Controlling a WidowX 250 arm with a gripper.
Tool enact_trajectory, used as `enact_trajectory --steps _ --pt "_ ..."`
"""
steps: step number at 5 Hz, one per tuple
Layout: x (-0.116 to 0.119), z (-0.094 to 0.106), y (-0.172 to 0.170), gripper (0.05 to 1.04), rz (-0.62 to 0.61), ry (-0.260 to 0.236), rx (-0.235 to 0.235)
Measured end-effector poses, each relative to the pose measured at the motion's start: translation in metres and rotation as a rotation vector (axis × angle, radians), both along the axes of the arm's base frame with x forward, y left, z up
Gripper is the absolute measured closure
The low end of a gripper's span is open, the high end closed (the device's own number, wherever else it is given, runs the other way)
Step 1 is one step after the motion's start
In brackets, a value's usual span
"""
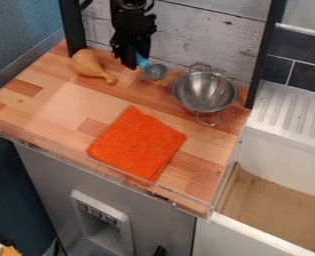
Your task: Move the spoon to the right back of the table
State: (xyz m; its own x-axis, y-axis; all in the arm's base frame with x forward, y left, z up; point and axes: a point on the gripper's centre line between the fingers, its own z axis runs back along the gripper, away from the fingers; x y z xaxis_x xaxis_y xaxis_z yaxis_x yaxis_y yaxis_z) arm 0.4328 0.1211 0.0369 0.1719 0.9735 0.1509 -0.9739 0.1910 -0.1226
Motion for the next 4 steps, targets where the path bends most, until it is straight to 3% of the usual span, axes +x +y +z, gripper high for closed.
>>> enact_trajectory --steps 1,2,3,4 --pt "-0.0019 -0.0205 0.0007 0.656 -0.006 0.039 0.003" --pt "-0.0004 -0.0208 -0.0033 0.656 -0.02 0.042 0.02" --pt "0.0 -0.0229 -0.0041 0.589 -0.015 0.04 0.014" --pt "-0.0002 -0.0229 -0.0041 0.28 -0.015 0.041 0.014"
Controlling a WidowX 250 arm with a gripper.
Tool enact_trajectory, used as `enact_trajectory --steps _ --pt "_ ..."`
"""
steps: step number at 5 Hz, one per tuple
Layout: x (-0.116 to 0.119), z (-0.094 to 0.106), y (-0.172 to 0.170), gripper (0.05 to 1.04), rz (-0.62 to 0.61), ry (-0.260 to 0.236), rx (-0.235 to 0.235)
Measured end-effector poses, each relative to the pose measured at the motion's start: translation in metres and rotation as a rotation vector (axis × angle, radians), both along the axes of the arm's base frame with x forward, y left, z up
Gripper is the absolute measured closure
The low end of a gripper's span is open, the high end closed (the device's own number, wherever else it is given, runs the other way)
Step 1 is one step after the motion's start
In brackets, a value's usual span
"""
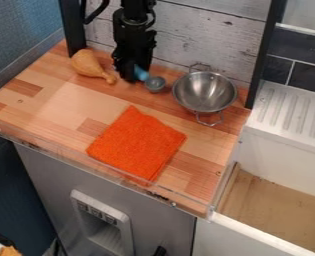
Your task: Move the spoon to the right back of the table
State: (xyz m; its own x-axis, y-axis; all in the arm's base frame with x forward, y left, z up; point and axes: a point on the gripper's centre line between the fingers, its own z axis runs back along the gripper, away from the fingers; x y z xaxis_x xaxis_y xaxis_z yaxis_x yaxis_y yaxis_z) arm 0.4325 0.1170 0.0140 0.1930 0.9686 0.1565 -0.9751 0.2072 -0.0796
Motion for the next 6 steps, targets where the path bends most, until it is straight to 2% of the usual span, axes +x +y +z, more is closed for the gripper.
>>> enact_trajectory --steps 1,2,3,4,5,6 --pt "0.0 0.0 0.0 0.079 0.002 -0.001 -0.002" --pt "0.001 0.003 -0.004 0.079 -0.002 -0.006 -0.007" --pt "0.002 0.025 -0.01 0.083 -0.007 -0.051 -0.043" --pt "0.001 0.052 -0.009 0.083 -0.013 -0.133 -0.075" --pt "-0.008 0.079 -0.003 0.083 -0.015 -0.201 -0.038" --pt "-0.028 0.083 -0.002 0.083 -0.026 -0.207 -0.027"
